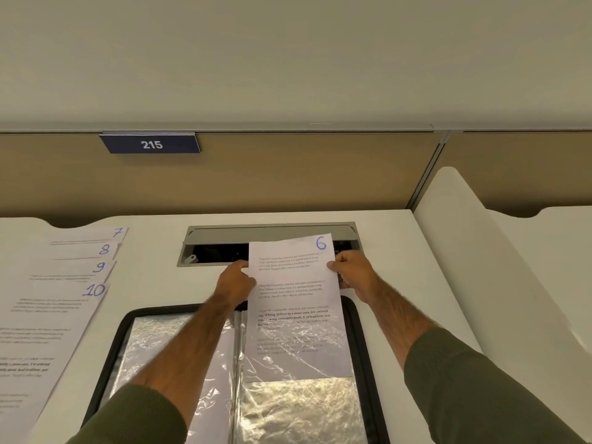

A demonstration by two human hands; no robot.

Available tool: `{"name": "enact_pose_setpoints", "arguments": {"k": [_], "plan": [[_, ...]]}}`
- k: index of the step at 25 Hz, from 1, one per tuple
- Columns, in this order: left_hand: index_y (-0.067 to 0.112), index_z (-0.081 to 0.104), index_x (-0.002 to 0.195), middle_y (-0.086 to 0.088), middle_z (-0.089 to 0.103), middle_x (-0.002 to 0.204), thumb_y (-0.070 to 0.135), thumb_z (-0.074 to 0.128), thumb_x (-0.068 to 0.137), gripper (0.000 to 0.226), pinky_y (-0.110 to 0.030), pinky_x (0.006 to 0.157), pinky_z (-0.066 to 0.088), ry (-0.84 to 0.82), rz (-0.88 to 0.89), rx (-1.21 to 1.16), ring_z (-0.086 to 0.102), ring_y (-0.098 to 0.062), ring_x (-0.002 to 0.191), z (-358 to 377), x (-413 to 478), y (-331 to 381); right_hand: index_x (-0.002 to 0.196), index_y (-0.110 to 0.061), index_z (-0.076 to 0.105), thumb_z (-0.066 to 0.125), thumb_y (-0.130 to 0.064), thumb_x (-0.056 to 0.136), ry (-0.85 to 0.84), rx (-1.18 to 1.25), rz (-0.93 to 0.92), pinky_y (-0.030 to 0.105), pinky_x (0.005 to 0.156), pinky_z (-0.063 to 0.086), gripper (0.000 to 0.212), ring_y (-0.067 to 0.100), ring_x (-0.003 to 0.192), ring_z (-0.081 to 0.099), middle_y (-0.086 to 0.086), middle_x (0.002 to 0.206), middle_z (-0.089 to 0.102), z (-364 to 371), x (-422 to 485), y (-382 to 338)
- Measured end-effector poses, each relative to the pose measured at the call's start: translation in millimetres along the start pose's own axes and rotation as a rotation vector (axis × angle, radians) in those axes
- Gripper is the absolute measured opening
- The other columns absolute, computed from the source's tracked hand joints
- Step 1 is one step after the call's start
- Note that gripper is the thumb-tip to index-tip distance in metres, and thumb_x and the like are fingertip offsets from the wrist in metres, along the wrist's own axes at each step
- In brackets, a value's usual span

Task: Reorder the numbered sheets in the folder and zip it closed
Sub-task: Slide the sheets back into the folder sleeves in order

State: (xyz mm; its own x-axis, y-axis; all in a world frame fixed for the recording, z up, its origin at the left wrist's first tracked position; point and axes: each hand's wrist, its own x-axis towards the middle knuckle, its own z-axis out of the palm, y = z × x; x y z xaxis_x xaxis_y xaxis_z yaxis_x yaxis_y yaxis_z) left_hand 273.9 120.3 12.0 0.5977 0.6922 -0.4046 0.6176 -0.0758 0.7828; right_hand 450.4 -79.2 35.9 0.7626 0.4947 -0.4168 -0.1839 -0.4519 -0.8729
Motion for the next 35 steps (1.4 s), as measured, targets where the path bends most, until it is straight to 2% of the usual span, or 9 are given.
{"name": "enact_pose_setpoints", "arguments": {"k": [3, 5, 9, 13, 15, 20, 26, 30, 35], "plan": [[0.014, 0.048, 0.141, -0.011, 0.067, 0.121, 0.008, 0.062, 0.098, 0.046, -0.042, 0.084, 0.057, 0.040, 0.001, -0.048, 0.064, -0.024, 0.098, -1.7, 3.7, -2.2, 0.091, -0.003, 0.056, 0.064, -0.005, 0.096, -0.113, -0.057, 0.067, 0.032, 0.061, 0.061, 0.010, 0.022, 0.085, 0.073, 0.013, 0.102, 0.073, -3.6, -2.5, 2.0], [0.019, 0.039, 0.150, -0.009, 0.066, 0.120, 0.009, 0.062, 0.098, 0.058, -0.045, 0.090, 0.056, 0.063, 0.010, -0.127, 0.063, -0.023, 0.099, -2.9, 7.3, -2.3, 0.091, -0.003, 0.054, 0.064, -0.005, 0.096, -0.192, -0.096, 0.100, 0.031, 0.060, 0.060, 0.011, 0.024, 0.085, 0.074, 0.014, 0.103, 0.074, -9.0, -6.0, 3.1], [0.028, 0.032, 0.156, -0.006, 0.058, 0.119, 0.006, 0.055, 0.101, 0.063, -0.034, 0.082, 0.055, 0.084, 0.106, -0.043, 0.059, -0.019, 0.099, -2.9, 4.7, 1.2, 0.096, -0.003, 0.057, 0.068, -0.008, 0.094, -0.254, -0.197, 0.151, 0.039, 0.075, 0.064, 0.012, 0.027, 0.091, 0.075, 0.015, 0.108, 0.074, -16.6, -9.5, 6.2], [0.023, 0.048, 0.147, -0.012, 0.060, 0.129, 0.002, 0.045, 0.103, 0.049, -0.039, 0.088, 0.057, 0.056, 0.167, 0.121, 0.058, -0.020, 0.100, 2.3, -5.2, -3.8, 0.138, -0.021, 0.046, 0.063, 0.001, 0.095, -0.147, -0.123, 0.037, 0.029, 0.061, 0.059, 0.051, 0.025, 0.099, 0.068, 0.012, 0.108, 0.067, -9.2, -14.4, 4.0], [0.021, 0.054, 0.143, -0.011, 0.057, 0.137, 0.003, 0.044, 0.103, 0.045, -0.042, 0.093, 0.055, 0.047, 0.179, 0.187, 0.060, -0.024, 0.107, 3.1, -8.4, -8.0, 0.145, -0.026, 0.042, 0.059, 0.003, 0.097, -0.124, -0.137, -0.020, 0.025, 0.057, 0.055, 0.059, 0.024, 0.101, 0.065, 0.010, 0.100, 0.063, -5.0, -14.1, 5.6], [0.021, 0.063, 0.134, -0.003, 0.058, 0.140, 0.009, 0.045, 0.102, 0.038, -0.037, 0.096, 0.053, -0.007, 0.211, 0.362, 0.059, -0.023, 0.118, 1.9, -15.8, -18.7, 0.122, -0.014, 0.066, 0.061, -0.006, 0.097, -0.111, -0.370, -0.093, 0.024, 0.059, 0.057, 0.026, 0.024, 0.098, 0.067, 0.012, 0.122, 0.064, -2.7, -9.2, 20.2], [0.025, 0.067, 0.129, -0.002, 0.061, 0.137, 0.016, 0.045, 0.106, 0.034, -0.037, 0.101, 0.052, -0.002, 0.285, 0.421, 0.060, -0.021, 0.117, 1.2, -27.1, -33.7, 0.127, -0.018, 0.065, 0.060, -0.008, 0.097, -0.078, -0.549, -0.187, 0.012, 0.067, 0.044, 0.032, 0.015, 0.099, 0.055, -0.003, 0.114, 0.055, -0.8, -18.5, 26.8], [0.027, 0.071, 0.125, -0.002, 0.066, 0.129, 0.013, 0.043, 0.106, 0.037, -0.034, 0.104, 0.050, 0.013, 0.345, 0.493, 0.060, -0.019, 0.114, -0.5, -35.9, -43.0, 0.107, -0.020, 0.076, 0.056, -0.003, 0.093, -0.104, -0.676, -0.207, 0.020, 0.081, 0.045, 0.029, 0.016, 0.100, 0.061, 0.003, 0.126, 0.066, 0.2, -27.0, 34.1], [0.028, 0.075, 0.114, 0.005, 0.068, 0.118, 0.015, 0.044, 0.105, 0.034, -0.029, 0.099, 0.047, 0.024, 0.366, 0.558, 0.057, -0.015, 0.110, -2.9, -46.0, -52.3, 0.108, -0.015, 0.076, 0.054, -0.007, 0.098, -0.157, -0.758, -0.202, 0.022, 0.088, 0.047, 0.026, 0.018, 0.109, 0.060, 0.004, 0.123, 0.067, 1.6, -40.1, 34.0]]}}
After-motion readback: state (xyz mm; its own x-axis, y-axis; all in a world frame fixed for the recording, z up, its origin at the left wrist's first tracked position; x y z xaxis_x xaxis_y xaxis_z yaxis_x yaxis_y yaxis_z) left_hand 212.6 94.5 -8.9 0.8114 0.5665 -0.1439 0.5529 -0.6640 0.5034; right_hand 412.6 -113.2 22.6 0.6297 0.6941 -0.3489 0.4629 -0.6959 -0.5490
